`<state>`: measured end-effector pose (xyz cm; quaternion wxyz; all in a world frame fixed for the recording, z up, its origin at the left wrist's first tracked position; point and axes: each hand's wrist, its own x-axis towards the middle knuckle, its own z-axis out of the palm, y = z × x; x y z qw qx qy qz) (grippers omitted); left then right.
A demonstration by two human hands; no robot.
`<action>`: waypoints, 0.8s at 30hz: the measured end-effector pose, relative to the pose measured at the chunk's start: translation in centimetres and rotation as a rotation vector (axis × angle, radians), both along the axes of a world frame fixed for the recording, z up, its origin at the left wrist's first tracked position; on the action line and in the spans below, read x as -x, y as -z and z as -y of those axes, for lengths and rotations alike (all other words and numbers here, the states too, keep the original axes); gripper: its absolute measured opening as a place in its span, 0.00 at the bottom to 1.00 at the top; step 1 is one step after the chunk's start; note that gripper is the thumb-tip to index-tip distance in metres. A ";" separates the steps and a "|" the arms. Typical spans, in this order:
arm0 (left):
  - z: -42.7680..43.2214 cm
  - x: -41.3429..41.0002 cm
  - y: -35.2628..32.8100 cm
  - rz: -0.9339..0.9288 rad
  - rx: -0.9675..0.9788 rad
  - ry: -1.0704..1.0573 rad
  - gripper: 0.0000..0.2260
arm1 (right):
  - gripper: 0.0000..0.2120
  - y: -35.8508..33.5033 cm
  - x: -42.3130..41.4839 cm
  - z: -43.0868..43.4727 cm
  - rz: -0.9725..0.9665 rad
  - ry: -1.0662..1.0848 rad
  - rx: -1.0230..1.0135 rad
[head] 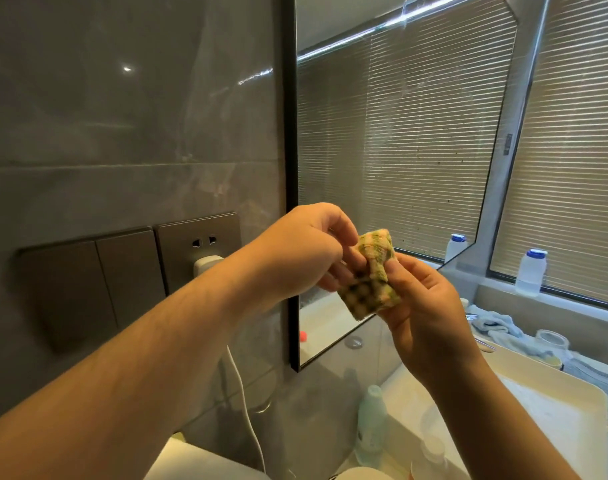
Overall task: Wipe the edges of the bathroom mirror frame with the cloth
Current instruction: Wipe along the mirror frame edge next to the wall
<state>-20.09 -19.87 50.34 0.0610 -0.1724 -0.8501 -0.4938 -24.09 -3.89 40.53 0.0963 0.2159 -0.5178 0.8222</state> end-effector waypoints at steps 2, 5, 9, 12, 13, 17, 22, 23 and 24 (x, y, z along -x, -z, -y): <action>0.7 0.3 -0.1 -0.133 0.133 -0.101 0.10 | 0.14 0.4 0.9 -0.3 0.020 0.111 -0.014; 2.3 1.2 -0.1 -0.621 0.705 -0.434 0.04 | 0.04 1.9 4.2 -0.7 0.019 0.385 -0.099; 4.8 3.3 0.7 -0.990 1.041 -0.649 0.15 | 0.06 4.1 9.8 -1.0 0.050 0.575 -0.241; 6.0 3.9 1.4 -0.914 1.310 -0.710 0.29 | 0.05 5.7 13.6 -0.1 0.063 0.579 -0.460; 6.0 3.8 1.6 -0.879 1.392 -0.729 0.33 | 0.08 6.1 14.3 0.1 0.055 0.574 -0.485; 5.4 3.6 1.2 -0.873 1.461 -0.735 0.36 | 0.21 6.7 15.0 0.6 0.013 0.571 -0.454; 5.0 4.0 1.2 -0.847 1.484 -0.729 0.36 | 0.17 7.6 11.1 4.0 -0.146 0.517 -0.457; 5.0 4.2 1.0 -0.868 1.482 -0.729 0.35 | 0.14 8.2 10.2 5.0 -0.203 0.492 -0.464; 5.1 4.3 0.7 -0.894 1.471 -0.730 0.34 | 0.12 8.7 9.1 5.8 -0.254 0.484 -0.487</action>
